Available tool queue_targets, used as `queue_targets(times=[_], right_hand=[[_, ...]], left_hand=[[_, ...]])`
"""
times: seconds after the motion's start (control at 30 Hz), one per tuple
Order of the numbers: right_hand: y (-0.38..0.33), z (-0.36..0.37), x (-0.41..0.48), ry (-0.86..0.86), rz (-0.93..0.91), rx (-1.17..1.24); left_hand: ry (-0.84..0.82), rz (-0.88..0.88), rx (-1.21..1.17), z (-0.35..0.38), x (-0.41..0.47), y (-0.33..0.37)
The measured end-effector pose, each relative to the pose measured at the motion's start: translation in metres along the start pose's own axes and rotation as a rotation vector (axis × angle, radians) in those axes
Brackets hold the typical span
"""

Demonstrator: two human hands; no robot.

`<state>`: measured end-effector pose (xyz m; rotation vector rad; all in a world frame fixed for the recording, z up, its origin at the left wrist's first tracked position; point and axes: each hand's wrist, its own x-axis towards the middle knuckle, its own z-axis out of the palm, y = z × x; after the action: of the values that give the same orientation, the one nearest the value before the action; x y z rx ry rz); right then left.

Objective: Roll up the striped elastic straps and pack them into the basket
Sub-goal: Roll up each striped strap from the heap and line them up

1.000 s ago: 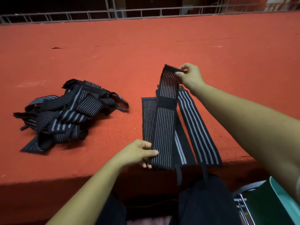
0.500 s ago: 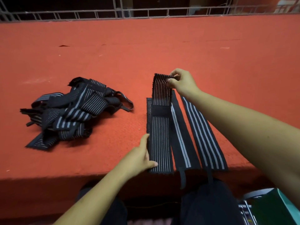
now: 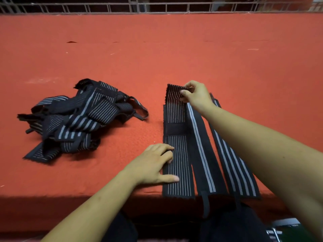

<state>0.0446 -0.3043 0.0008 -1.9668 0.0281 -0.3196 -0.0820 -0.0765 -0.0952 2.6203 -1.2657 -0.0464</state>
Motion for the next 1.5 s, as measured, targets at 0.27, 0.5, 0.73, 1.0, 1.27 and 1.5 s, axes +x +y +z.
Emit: queue_targets(times=[0.27, 0.5, 0.73, 1.0, 1.27, 1.5], right_hand=[[0.041, 0.025, 0.030, 0.084, 0.069, -0.049], [0.078, 0.048, 0.051, 0.095, 0.115, -0.242], [0.092, 0.064, 0.056, 0.026, 0.158, -0.478], [0.081, 0.054, 0.053, 0.015, 0.169, -0.259], [0.043, 0.027, -0.003, 0.077, 0.015, -0.103], [0.052, 0.021, -0.050, 0.009, -0.028, -0.014]], left_hand=[[0.177, 0.002, 0.012, 0.016, 0.001, -0.006], [0.208, 0.000, -0.006, 0.019, 0.001, -0.005], [0.222, -0.004, -0.013, 0.020, 0.001, -0.008], [0.227, -0.001, -0.016, 0.020, 0.002, -0.010], [0.319, -0.162, -0.568, 0.014, 0.019, -0.031], [0.597, -0.451, -0.783, -0.015, 0.088, -0.063]])
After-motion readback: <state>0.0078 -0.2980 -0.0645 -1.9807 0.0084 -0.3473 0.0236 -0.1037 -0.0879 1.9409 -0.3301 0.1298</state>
